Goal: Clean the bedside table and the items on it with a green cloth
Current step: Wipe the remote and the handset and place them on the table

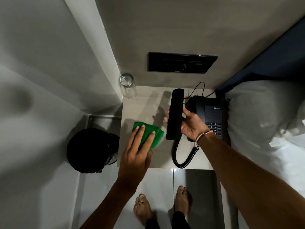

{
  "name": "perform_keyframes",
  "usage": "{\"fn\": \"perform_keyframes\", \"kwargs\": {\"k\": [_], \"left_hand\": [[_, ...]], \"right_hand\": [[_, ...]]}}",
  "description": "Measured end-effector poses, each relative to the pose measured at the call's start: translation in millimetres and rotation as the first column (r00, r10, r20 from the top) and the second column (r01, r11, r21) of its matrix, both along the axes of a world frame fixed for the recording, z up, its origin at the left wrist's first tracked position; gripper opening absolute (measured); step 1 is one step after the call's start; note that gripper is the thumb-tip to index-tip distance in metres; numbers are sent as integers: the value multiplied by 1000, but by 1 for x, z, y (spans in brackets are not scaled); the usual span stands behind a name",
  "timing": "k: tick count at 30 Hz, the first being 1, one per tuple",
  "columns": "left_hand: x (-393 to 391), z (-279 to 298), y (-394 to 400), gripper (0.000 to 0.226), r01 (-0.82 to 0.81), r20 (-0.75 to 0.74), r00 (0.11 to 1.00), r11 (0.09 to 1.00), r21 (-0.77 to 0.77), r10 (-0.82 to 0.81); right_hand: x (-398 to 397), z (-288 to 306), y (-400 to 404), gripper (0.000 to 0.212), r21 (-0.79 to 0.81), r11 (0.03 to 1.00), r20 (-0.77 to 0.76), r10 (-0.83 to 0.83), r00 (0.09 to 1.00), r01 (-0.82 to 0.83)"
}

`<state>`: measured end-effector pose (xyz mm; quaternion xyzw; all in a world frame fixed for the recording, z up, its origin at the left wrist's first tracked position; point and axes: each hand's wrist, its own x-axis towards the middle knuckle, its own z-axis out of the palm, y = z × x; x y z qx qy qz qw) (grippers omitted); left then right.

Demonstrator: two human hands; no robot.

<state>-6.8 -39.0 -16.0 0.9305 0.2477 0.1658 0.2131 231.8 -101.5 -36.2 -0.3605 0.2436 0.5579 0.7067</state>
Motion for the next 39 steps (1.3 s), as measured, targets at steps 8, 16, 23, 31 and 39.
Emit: {"fn": "perform_keyframes", "kwargs": {"k": [8,16,23,31,39], "left_hand": [[-2,-7,21,44,-183,0,983,981,-57,183],[-3,-21,27,45,-222,-7,975,972,-70,222],[-9,-29,24,45,-238,-40,971,970,-44,236],[-6,-50,28,45,-243,-52,969,968,-69,240],[-2,-58,27,53,-238,-90,970,964,-122,228]], "right_hand": [[-4,-2,-5,43,-63,988,257,154,954,-142],[-14,-9,20,53,-825,561,544,757,361,66],[-21,-16,53,48,-934,305,326,941,93,188],[-26,-44,60,57,-950,244,264,961,83,193],[-30,-54,58,60,-951,227,244,968,57,210]]}}
